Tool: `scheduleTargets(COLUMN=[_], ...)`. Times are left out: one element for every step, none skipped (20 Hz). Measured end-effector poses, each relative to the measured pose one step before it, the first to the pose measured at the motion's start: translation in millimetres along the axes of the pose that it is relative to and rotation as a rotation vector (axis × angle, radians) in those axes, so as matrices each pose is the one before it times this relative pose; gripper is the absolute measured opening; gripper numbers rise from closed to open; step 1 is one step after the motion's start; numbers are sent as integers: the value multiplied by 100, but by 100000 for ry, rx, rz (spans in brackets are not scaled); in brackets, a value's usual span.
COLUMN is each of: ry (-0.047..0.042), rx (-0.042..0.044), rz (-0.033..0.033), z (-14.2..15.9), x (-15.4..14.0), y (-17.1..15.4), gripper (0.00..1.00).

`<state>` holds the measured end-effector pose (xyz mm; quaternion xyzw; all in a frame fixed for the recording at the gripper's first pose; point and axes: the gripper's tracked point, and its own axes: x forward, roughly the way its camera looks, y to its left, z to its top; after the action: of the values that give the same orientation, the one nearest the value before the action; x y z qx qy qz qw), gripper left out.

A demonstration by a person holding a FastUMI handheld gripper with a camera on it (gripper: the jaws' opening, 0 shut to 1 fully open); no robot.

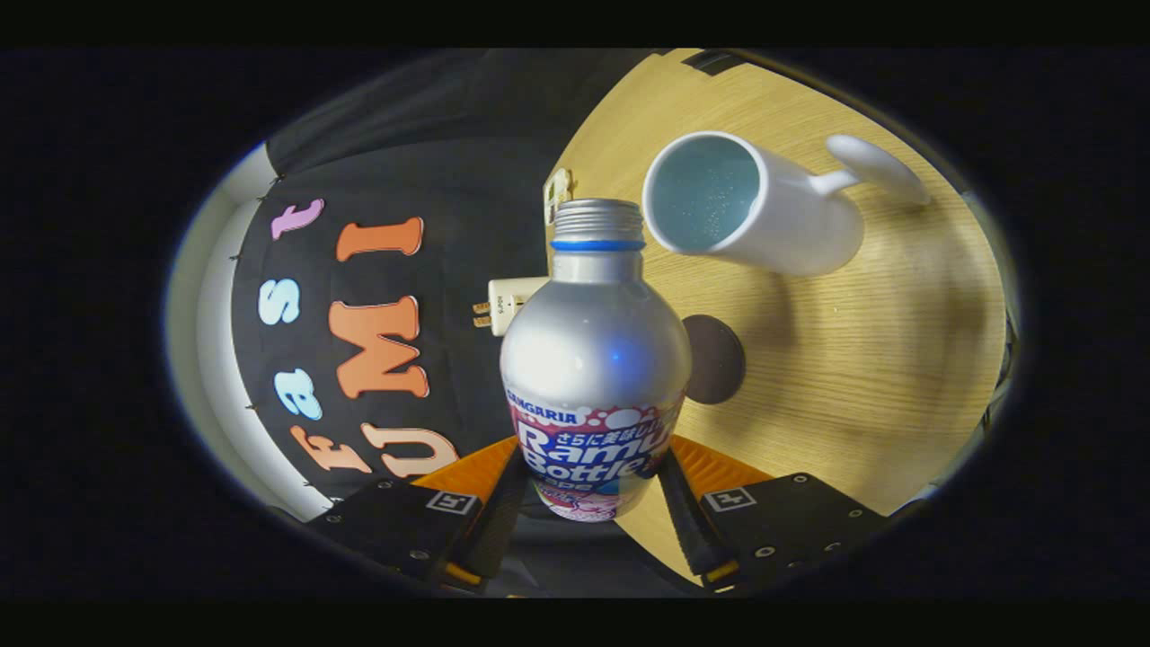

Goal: Take the bottle from table, then pour the juice into the cup, finally place the bottle on the coaster

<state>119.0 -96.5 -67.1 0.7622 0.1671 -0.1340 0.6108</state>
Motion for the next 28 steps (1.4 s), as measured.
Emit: scheduleTargets(ry=[456,116,88,33,254,52,-7,176,196,28,-10,131,148,227,-115,168,103,-136,113,263,144,162,181,-19,62,-143,-163,-376], rx=[1499,1172,724,733,1025,1236,1408,1799,1829,1448,836,460,697,879,971,1070,1059,754,552,306,447,389,360,344,219,6,-9,47], rz=[20,-283,-473,-528,-304,18,78,-302,-379,-115,-261,-245,-286,-210,104,76,55,145,-139,131,236,310,189,166,101,69,-61,162], z=[58,15,52,125,108,88,151,61,71,3,-16,31,60,60,-10,107,-34,19,-143,-3,62,29,82,-281,-51,-18,91,189], x=[1,-183,97,-182,-69,75,-31,-15,-158,-1,-95,12,-155,-59,-90,-119,-149,65,-129,-48,-159,-228,-93,-1,81,127,98,27], y=[-12,48,-17,51,-40,167,24,39,172,255,-28,-65,-31,-3,125,77,132,118,126,122,78,92,95,623,308,87,84,47], gripper=[76,76,77,77,77,77,77,77,77,77,77,76,77,77,77,76,77,77,77,77,76,76,77,76,77,77,77,76])
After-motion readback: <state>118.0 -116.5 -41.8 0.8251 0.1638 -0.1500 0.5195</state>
